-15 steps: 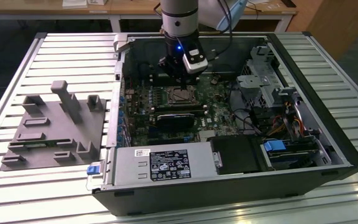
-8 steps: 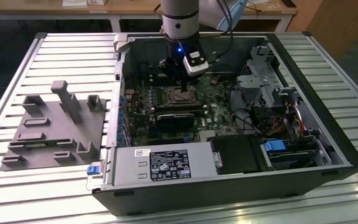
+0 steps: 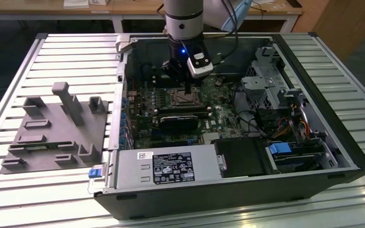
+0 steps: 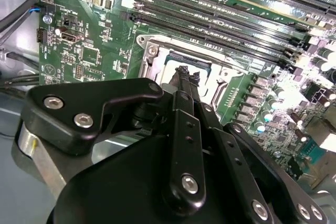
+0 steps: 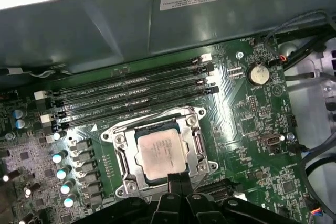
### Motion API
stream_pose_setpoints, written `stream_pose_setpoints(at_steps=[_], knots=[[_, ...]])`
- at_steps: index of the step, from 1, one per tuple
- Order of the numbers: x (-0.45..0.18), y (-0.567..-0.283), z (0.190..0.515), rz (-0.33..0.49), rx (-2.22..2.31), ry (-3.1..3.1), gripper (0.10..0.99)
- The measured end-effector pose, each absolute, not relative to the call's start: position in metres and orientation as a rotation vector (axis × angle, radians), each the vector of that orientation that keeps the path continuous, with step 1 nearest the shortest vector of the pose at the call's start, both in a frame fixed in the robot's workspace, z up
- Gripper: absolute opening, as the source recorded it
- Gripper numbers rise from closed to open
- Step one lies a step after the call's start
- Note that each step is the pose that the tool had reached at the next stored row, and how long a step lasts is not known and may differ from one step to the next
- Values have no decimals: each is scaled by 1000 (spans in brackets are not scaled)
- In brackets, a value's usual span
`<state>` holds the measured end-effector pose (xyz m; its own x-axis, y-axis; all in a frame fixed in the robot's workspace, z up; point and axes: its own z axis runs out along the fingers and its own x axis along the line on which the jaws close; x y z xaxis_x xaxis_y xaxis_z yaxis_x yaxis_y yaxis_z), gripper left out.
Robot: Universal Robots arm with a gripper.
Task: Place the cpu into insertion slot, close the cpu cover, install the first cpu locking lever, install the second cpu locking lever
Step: 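Install the second cpu locking lever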
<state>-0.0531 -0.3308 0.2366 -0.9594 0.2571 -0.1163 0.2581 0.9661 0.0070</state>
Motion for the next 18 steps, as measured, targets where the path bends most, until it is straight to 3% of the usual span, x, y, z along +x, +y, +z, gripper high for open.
stream_pose_setpoints(at_steps=[18], knots=[[-53, -343, 240, -3, 395, 3000, 102]])
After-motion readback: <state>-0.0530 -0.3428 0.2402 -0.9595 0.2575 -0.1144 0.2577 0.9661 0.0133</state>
